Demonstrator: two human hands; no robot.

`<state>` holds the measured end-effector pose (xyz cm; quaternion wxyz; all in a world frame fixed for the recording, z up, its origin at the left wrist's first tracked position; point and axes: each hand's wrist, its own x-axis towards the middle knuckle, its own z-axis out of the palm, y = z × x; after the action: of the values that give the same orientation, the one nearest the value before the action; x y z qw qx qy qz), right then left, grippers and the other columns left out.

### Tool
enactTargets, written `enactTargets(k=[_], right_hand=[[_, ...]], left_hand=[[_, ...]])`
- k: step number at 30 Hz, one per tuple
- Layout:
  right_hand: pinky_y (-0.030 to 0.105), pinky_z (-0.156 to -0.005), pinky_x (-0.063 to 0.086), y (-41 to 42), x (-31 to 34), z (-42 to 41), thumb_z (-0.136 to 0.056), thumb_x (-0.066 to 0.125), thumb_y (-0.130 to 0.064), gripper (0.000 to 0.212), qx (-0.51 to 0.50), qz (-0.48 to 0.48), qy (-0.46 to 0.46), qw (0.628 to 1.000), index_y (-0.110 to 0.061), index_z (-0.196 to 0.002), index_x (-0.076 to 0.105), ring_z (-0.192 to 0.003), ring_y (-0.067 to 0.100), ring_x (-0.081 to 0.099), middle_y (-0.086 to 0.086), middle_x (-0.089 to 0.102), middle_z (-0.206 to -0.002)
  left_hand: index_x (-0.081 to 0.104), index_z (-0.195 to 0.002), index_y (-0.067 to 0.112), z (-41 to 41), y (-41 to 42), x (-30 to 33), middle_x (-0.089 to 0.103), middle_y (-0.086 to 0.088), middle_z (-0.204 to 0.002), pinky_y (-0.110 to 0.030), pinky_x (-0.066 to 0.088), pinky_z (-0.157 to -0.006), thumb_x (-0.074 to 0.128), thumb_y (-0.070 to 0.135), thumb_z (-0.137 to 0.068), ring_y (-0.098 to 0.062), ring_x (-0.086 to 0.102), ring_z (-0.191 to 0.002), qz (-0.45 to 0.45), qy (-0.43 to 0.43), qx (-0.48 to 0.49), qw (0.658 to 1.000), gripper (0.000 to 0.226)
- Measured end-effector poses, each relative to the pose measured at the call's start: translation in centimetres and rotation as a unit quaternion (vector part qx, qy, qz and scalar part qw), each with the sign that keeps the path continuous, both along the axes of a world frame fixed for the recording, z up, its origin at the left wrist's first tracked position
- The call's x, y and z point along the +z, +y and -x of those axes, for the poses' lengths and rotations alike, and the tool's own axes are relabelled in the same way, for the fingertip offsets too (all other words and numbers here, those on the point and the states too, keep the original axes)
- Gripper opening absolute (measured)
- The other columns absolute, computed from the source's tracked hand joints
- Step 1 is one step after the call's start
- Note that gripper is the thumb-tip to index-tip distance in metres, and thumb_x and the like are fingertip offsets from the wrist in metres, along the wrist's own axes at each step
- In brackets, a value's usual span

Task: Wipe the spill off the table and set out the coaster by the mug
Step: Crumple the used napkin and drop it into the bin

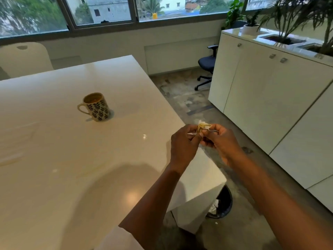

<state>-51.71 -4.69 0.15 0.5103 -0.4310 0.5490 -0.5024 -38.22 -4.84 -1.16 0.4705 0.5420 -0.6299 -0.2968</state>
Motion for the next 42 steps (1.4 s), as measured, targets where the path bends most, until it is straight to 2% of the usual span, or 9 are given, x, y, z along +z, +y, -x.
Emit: enactTargets(k=[4,11,17,23,28,31,35,39,42], right_hand=[[0.037,-0.076,0.061,-1.3,-0.6,5.9,-0.091,0.066,-0.011,0.001,-0.007,0.006,0.006,1.0,-0.011,-0.091,0.066,-0.077,0.023,0.068,0.015,0.071,-0.088],[0.029,-0.064,0.058,-2.5,-3.4,13.2,-0.091,0.065,-0.01,0.009,-0.041,0.011,-0.004,0.999,-0.017,-0.086,0.065,-0.064,0.016,0.065,0.008,0.069,-0.077],[0.032,-0.061,0.053,-2.4,-10.0,17.3,-0.09,0.066,-0.009,0.018,-0.114,-0.025,0.044,0.992,-0.023,-0.079,0.066,-0.061,0.011,0.064,0.003,0.066,-0.073],[0.034,-0.064,0.06,-2.0,-17.6,19.0,-0.087,0.069,-0.013,0.008,-0.112,-0.079,0.127,0.982,-0.02,-0.086,0.069,-0.072,0.014,0.071,0.0,0.071,-0.079],[0.024,-0.06,0.057,-1.5,-23.9,19.0,-0.087,0.07,-0.014,0.014,-0.098,-0.121,0.175,0.972,-0.028,-0.088,0.067,-0.073,0.008,0.069,-0.009,0.07,-0.08],[0.012,-0.06,0.049,-1.2,-27.0,19.1,-0.088,0.07,-0.016,0.013,-0.116,-0.135,0.218,0.96,-0.027,-0.094,0.068,-0.072,-0.002,0.064,-0.013,0.068,-0.084],[0.012,-0.063,0.044,-0.9,-30.4,19.2,-0.087,0.067,-0.006,0.019,-0.133,-0.161,0.255,0.944,-0.019,-0.101,0.07,-0.078,0.002,0.061,-0.006,0.068,-0.092],[0.012,-0.06,0.041,-1.5,-32.8,18.7,-0.089,0.065,-0.005,0.023,-0.134,-0.199,0.255,0.937,-0.016,-0.107,0.07,-0.083,0.01,0.063,-0.002,0.069,-0.096],[0.01,-0.059,0.039,-2.3,-34.5,18.4,-0.09,0.064,-0.005,0.023,-0.125,-0.212,0.246,0.937,-0.015,-0.11,0.07,-0.087,0.011,0.063,0.0,0.07,-0.099]], left_hand=[[0.073,-0.107,0.024,6.2,-1.3,-0.5,0.074,0.012,-0.097,-0.009,0.048,-0.075,0.069,0.027,-0.087,0.003,0.067,-0.085,0.01,-0.002,0.0,1.0,0.02],[0.074,-0.099,0.017,15.7,-1.7,-2.2,0.069,0.014,-0.077,-0.003,0.045,-0.062,0.067,0.013,-0.088,0.009,0.064,-0.068,-0.039,0.08,0.057,0.994,0.014],[0.073,-0.092,0.018,21.4,-1.8,-7.8,0.072,0.007,-0.077,-0.012,0.049,-0.06,0.065,0.013,-0.088,-0.003,0.066,-0.068,-0.138,0.079,0.08,0.984,0.011],[0.075,-0.103,0.021,22.7,-1.7,-14.7,0.075,0.008,-0.092,-0.013,0.051,-0.075,0.067,0.014,-0.089,-0.002,0.068,-0.084,-0.212,0.035,0.075,0.974,0.018],[0.076,-0.101,0.027,22.4,-2.0,-22.1,0.075,0.012,-0.09,-0.033,0.059,-0.082,0.067,0.014,-0.087,-0.001,0.069,-0.084,-0.273,0.004,0.074,0.959,0.021],[0.071,-0.117,0.026,22.7,-2.0,-25.6,0.073,0.01,-0.105,-0.033,0.056,-0.092,0.06,0.008,-0.091,-0.003,0.066,-0.097,-0.327,-0.007,0.03,0.944,0.034],[0.058,-0.136,0.021,23.3,-1.6,-29.0,0.067,0.003,-0.125,-0.031,0.053,-0.098,0.052,0.0,-0.094,-0.006,0.062,-0.112,-0.4,0.029,-0.022,0.916,0.047],[0.063,-0.121,0.025,23.8,-1.6,-30.9,0.07,0.005,-0.103,-0.028,0.057,-0.077,0.05,0.0,-0.095,-0.012,0.068,-0.092,-0.411,0.063,-0.034,0.909,0.038],[0.063,-0.12,0.025,23.7,-2.4,-32.3,0.071,0.006,-0.102,-0.027,0.057,-0.079,0.053,0.002,-0.095,-0.008,0.068,-0.092,-0.414,0.081,-0.026,0.906,0.035]])
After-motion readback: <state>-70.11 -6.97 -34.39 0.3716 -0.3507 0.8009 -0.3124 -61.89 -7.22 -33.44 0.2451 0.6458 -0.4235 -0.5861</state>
